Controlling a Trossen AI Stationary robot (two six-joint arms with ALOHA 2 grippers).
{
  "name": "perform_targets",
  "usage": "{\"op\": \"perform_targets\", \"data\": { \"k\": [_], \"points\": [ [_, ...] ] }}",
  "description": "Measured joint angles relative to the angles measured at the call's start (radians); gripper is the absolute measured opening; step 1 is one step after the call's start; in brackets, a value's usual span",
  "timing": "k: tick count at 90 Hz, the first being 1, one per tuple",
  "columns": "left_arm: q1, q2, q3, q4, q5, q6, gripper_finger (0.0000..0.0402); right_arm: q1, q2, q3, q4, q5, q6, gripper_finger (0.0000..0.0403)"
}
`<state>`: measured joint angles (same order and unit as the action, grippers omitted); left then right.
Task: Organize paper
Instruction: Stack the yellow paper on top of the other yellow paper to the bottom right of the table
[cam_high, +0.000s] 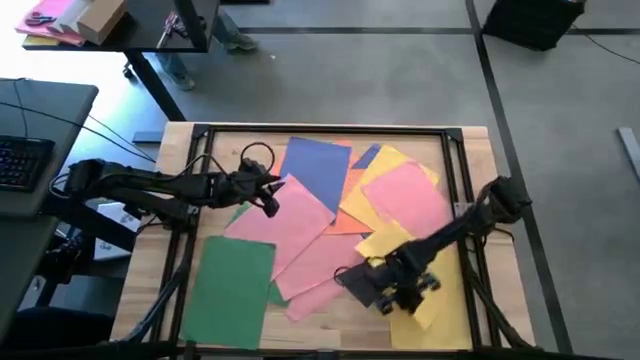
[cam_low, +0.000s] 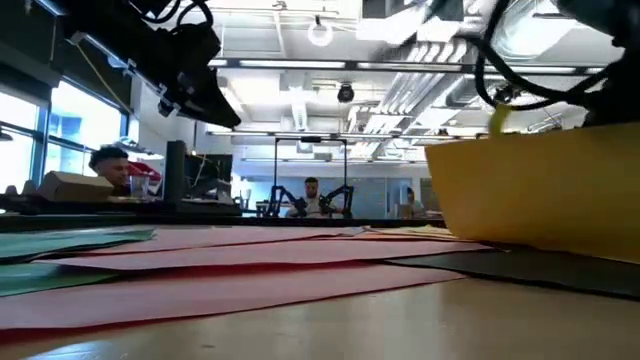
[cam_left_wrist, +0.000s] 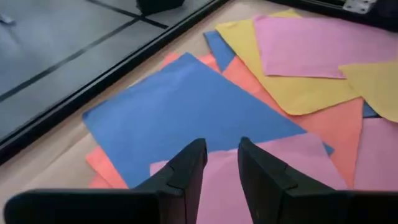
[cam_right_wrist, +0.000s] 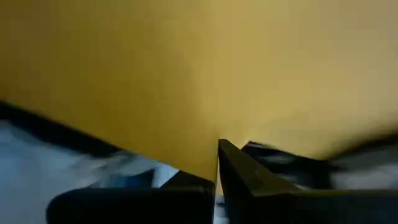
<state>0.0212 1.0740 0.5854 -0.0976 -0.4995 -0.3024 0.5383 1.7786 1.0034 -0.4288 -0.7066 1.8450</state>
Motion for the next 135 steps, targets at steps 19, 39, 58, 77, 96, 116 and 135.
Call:
{"op": "perform_targets", "data": {
  "k": [19,39,58,77,96,116,135],
  "points": [
    [-0.021,0.0,0.0,0.022,0.004,0.009,0.0085,0.02,0.0,-0.051,0.274,0.191,0.176,0.0],
    [-0.053,0.0,0.0,0.016,0.018,0.018,0.0085,0.02,0.0,-0.051,0.27,0.258,0.211,0.0],
    [-0.094,0.0,0.0,0.013,0.023,0.028,0.0085,0.038,0.0,-0.051,0.233,0.242,0.27,0.0],
    [-0.131,0.0,0.0,0.012,0.022,0.036,0.0085,0.033,0.0,-0.04,0.236,0.317,0.211,0.0036],
    [-0.15,0.003,0.0,-0.033,0.019,0.035,0.0085,0.015,0.0,-0.014,0.195,0.345,0.142,0.0128],
    [-0.15,0.049,0.0,-0.092,0.018,-0.008,0.0085,-0.035,0.0,0.056,0.053,0.438,-0.096,0.0201],
    [-0.168,0.169,0.0,0.001,0.031,-0.018,0.0085,-0.127,0.0,0.103,-0.067,0.682,-0.548,0.0224]
  ]
}}
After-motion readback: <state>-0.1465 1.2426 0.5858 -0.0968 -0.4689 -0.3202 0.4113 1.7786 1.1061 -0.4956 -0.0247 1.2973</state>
